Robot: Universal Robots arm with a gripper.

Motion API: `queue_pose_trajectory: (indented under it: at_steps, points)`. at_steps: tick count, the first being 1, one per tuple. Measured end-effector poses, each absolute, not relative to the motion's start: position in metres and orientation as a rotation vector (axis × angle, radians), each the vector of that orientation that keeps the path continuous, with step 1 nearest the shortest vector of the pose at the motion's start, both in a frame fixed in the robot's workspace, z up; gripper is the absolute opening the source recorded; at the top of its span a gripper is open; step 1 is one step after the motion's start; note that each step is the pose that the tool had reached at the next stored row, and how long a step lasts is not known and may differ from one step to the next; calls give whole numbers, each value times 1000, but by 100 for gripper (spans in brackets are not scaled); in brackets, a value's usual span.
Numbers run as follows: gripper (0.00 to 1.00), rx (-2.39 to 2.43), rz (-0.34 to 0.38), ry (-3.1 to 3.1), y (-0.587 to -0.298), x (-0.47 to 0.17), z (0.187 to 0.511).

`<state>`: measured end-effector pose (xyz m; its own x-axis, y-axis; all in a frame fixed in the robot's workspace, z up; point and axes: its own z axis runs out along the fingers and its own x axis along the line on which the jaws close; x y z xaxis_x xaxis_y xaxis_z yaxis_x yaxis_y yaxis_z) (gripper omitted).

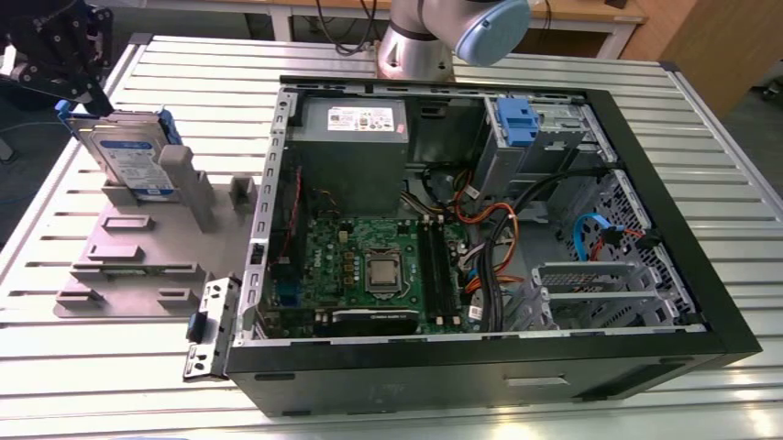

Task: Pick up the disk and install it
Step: 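Pick up the disk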

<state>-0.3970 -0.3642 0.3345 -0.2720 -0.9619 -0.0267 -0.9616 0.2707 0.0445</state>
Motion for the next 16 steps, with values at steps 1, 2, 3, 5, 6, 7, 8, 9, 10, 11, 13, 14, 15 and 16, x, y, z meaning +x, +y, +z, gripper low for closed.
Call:
queue_pose_trajectory:
  at_steps: [1,2,3,5,6,7,8,9,10,11,13,14,15,16]
  points:
    - [11,1892,-81,-2499,-364,-397,334]
    - [11,1893,-81,-2499,-364,-397,334]
    - [11,1893,-81,-2499,-364,-397,334]
    - [11,1893,-81,-2499,-364,-397,335]
    - [11,1893,-81,-2499,-364,-397,334]
    - [11,1893,-82,-2499,-364,-397,334]
    - [11,1894,-82,-2498,-363,-397,334]
    - [11,1896,-82,-2497,-363,-397,334]
    - [11,1899,-82,-2495,-363,-396,334]
    - [11,1902,-82,-2493,-362,-396,334]
    - [11,1908,-85,-2489,-362,-395,334]
    - [11,1912,-87,-2487,-362,-394,334]
    - [11,1916,-89,-2486,-362,-394,334]
    - [11,1920,-91,-2484,-361,-393,334]
